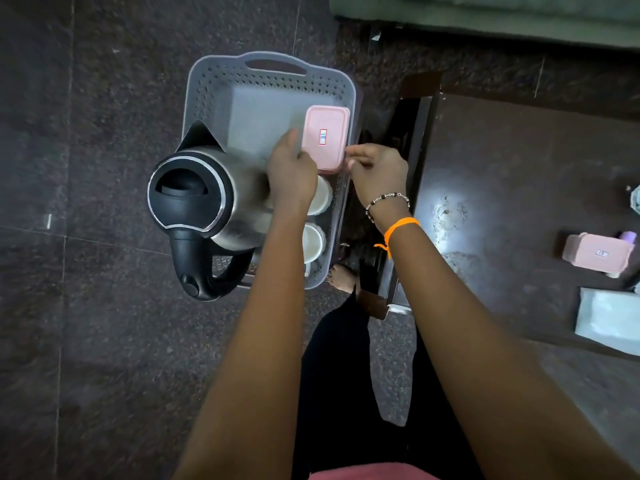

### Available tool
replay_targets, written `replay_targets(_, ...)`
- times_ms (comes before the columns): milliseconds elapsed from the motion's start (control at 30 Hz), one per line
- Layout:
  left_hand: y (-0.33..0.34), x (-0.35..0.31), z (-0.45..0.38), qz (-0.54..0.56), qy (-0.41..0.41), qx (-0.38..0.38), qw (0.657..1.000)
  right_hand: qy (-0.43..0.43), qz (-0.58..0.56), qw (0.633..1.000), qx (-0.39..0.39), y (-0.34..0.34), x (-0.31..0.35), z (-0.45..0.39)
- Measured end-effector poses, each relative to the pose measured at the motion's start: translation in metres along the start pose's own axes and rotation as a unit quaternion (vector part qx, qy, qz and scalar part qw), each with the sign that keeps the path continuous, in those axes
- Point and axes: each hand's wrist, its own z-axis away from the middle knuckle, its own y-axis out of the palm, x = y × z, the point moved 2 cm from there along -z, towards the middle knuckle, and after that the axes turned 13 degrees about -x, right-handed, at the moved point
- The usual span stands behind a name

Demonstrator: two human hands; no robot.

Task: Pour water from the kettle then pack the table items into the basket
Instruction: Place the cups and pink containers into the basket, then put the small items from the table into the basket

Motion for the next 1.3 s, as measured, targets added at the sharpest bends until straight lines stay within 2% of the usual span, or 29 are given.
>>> replay_targets(67,-0.005,-0.003,0.020,0.010,0.040,-0.049,0.998,-0.002,-0.032,0.999,0.021,-0.006,-0.005,0.002)
replay_targets(133,-0.004,-0.006,0.045,0.033,0.069,-0.051,0.996,0.006,-0.049,0.999,0.024,-0.019,-0.014,0.004)
replay_targets(267,0.023,-0.009,0.095,0.049,0.057,0.059,0.995,0.057,-0.078,0.995,0.017,-0.059,-0.049,0.006)
replay_targets(367,0.057,-0.011,0.130,-0.002,0.082,0.113,0.990,0.091,-0.078,0.993,-0.005,-0.104,-0.090,0.005)
replay_targets(533,0.132,-0.015,0.203,-0.034,0.052,0.221,0.973,0.163,-0.085,0.981,-0.064,-0.194,-0.170,0.000)
replay_targets(733,0.215,-0.023,0.270,-0.098,0.068,0.303,0.946,0.232,-0.115,0.957,-0.128,-0.282,-0.257,-0.017)
replay_targets(867,0.265,-0.031,0.292,-0.150,0.115,0.307,0.933,0.264,-0.099,0.945,-0.165,-0.325,-0.305,-0.032)
replay_targets(1033,0.335,-0.031,0.313,-0.300,0.211,0.355,0.860,0.226,0.016,0.952,-0.204,-0.364,-0.351,-0.053)
replay_targets(1133,0.368,-0.030,0.320,-0.354,0.278,0.326,0.831,0.178,0.069,0.959,-0.209,-0.370,-0.370,-0.068)
replay_targets(1300,0.407,-0.031,0.320,-0.400,0.333,0.320,0.792,0.225,0.115,0.935,-0.250,-0.376,-0.393,-0.099)
